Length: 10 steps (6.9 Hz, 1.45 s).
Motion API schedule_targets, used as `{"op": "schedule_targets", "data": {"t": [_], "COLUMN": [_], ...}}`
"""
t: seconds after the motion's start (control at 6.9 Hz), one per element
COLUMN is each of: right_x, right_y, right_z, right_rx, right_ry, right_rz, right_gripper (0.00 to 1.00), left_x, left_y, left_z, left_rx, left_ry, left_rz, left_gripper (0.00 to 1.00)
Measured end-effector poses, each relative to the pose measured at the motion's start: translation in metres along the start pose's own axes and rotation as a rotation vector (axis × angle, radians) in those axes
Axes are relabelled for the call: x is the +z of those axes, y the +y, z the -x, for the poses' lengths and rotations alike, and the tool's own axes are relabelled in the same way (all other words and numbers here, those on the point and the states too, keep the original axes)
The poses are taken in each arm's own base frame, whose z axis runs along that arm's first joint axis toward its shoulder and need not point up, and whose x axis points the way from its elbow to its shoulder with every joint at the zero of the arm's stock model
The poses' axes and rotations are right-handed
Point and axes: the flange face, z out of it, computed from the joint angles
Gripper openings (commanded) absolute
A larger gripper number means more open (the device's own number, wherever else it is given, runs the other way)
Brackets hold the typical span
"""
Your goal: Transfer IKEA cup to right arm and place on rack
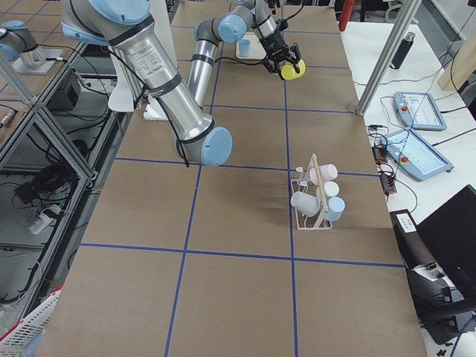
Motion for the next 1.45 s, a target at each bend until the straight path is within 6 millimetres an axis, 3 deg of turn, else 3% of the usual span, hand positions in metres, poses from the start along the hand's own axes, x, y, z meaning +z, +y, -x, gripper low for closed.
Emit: {"op": "schedule_targets", "data": {"t": [0.29, 0.72, 1.01, 1.45], "right_x": [0.022, 0.078, 0.115, 0.172], "right_y": [0.041, 0.115, 0.138, 0.160], "right_z": [-0.015, -0.018, -0.013, -0.022], "right_rx": [-0.167, -0.429, -0.514, -0.583], "right_ry": [-0.038, -0.084, -0.119, -0.153], "right_rz": [0.165, 0.393, 0.499, 0.586], "right_gripper": [0.35, 0.35, 0.34, 0.34], "left_x": [0.000, -0.004, -0.006, -0.007], "left_y": [0.003, 0.008, 0.009, 0.009], "left_z": [0.002, 0.005, 0.006, 0.005], "left_rx": [0.002, -0.005, -0.008, -0.012], "left_ry": [0.000, 0.017, 0.022, 0.023], "left_rz": [0.004, 0.009, 0.009, 0.007], "left_gripper": [1.00, 1.00, 1.00, 1.00]}}
